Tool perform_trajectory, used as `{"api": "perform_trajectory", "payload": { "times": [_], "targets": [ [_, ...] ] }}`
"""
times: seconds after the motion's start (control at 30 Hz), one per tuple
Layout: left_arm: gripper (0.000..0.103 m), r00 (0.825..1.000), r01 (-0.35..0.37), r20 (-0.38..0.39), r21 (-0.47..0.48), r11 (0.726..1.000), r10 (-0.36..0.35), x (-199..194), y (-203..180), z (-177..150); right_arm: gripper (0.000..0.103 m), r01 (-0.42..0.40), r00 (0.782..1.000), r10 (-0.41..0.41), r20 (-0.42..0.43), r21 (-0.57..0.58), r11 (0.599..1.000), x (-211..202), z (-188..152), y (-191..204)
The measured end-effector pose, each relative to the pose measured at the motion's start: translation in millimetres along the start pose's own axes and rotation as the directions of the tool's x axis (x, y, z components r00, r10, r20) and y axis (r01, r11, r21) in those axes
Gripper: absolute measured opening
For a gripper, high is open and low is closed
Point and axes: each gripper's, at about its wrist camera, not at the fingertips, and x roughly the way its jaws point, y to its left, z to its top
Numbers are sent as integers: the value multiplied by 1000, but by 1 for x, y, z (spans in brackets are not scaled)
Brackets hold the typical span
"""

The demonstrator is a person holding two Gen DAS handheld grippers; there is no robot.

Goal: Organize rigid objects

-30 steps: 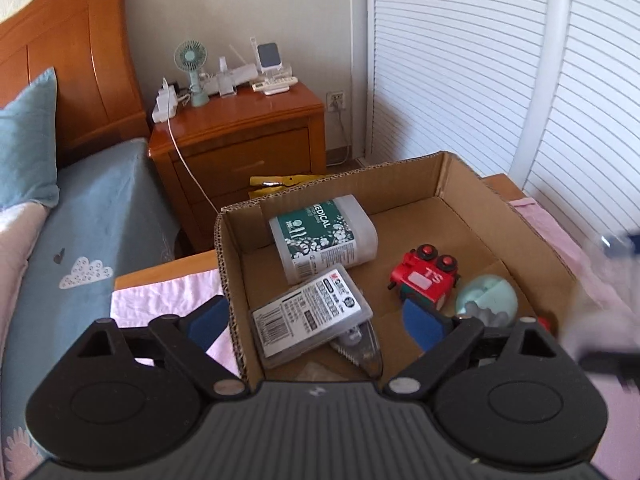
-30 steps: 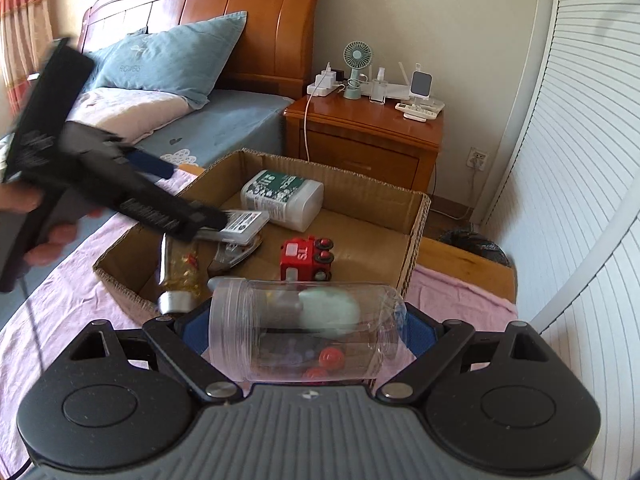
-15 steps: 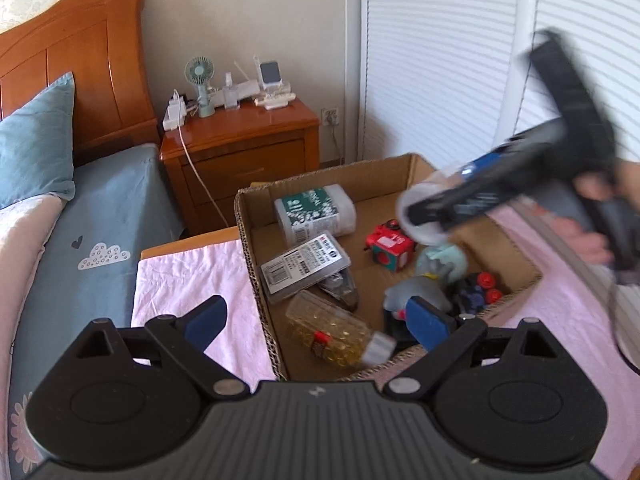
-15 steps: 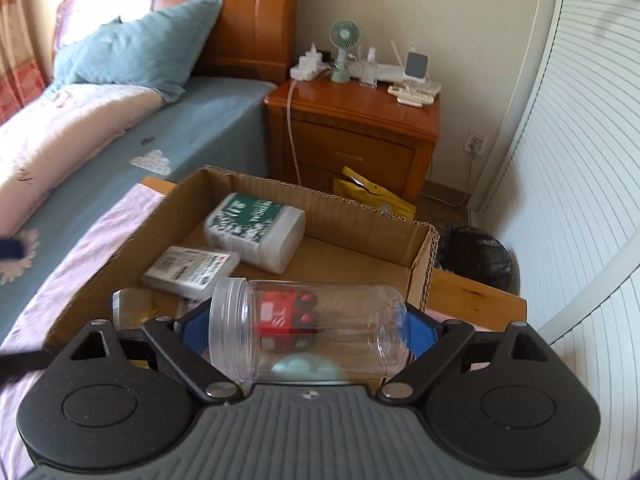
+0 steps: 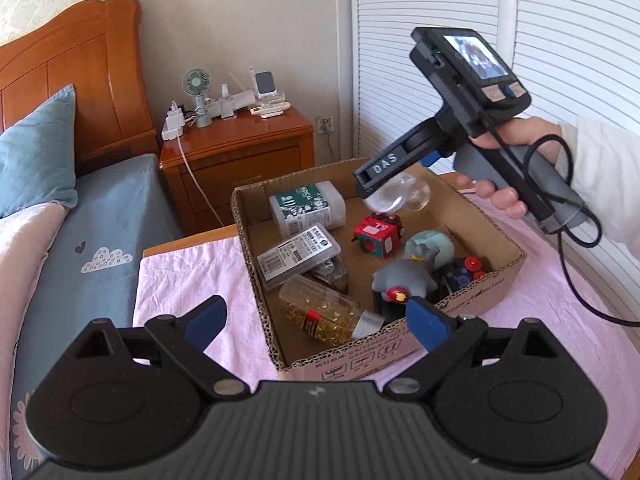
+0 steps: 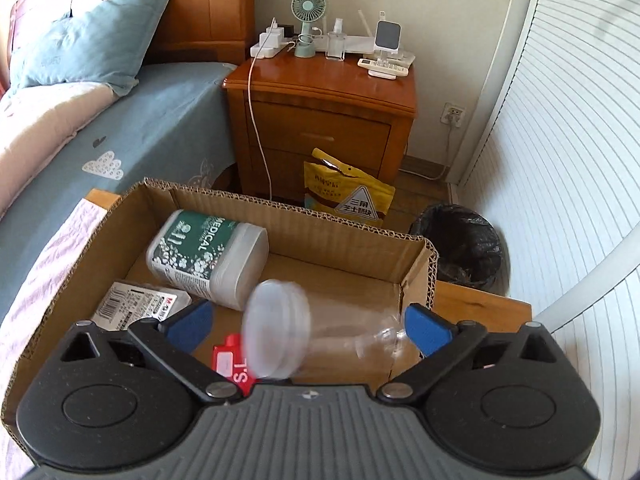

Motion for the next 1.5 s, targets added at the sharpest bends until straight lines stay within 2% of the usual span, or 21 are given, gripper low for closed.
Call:
{"api": "perform_trajectory", "payload": {
  "times": [0.33, 0.57, 0.83, 0.97, 1.17, 1.33, 1.5],
  "targets": [
    [99, 1000, -3, 31, -28, 1000, 4, -16, -1, -6, 103, 12, 1000, -12, -6, -2, 1000, -24, -16, 7],
    [99, 999, -21, 32, -56, 998, 22, -34, -6, -14, 103, 23, 999, -23, -29, 20, 1000, -74, -51, 19],
    [99, 988, -136, 53, -117, 984, 143, -54, -18, -27, 103, 63, 998, -63, 3, 42, 997, -144, -115, 32],
    [99, 985, -165, 18, -158, 974, 170, -64, -26, -31, 103, 100, 994, -103, 26, 84, 991, -173, -148, 41],
    [99, 981, -192, -33, -193, 962, 189, -74, -41, -35, 103, 85, 995, -93, 43, 165, 983, -198, -182, 49],
    [99, 975, -222, -62, -194, 956, 214, -75, -50, -40, 103, 98, 991, -116, 65, 235, 967, -207, -195, 48],
    [99, 977, -209, -72, -195, 958, 199, -75, -56, -41, 103, 101, 989, -125, 74, 268, 958, -210, -202, 44]
  ]
}}
